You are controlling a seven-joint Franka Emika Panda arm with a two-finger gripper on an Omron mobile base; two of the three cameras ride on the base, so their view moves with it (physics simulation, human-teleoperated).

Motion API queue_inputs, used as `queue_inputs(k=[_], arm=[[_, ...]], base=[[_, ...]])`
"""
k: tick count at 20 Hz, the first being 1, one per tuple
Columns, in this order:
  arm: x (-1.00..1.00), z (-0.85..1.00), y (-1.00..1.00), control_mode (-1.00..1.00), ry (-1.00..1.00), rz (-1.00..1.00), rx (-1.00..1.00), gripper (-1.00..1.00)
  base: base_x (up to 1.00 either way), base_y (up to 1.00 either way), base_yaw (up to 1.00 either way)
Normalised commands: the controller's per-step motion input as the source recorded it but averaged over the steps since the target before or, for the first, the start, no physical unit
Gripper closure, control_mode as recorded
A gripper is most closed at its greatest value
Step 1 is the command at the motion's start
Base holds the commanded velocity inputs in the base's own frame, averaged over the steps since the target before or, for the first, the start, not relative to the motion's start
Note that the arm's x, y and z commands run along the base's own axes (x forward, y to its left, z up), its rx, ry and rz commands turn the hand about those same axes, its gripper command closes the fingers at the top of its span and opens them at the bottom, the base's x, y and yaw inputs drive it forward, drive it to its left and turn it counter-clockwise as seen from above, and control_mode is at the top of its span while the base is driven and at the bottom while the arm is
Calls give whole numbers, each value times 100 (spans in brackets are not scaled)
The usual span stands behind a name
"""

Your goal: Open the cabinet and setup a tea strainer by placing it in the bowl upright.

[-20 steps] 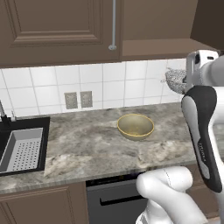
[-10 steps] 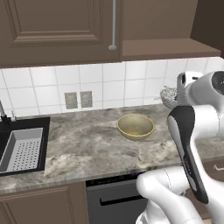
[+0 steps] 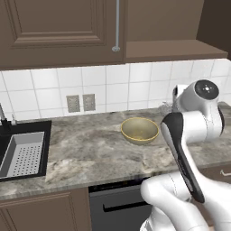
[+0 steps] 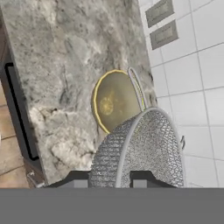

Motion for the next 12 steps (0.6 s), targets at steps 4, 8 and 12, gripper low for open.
queue_inputs(k=[4, 8, 12], arm=[[22, -26, 31, -100, 3, -13, 0, 100], [41, -26, 22, -100, 0, -18, 0, 100], [47, -43, 1, -100, 0, -6, 3, 100]], base=[[0, 0, 0], [0, 0, 0], [0, 0, 0]])
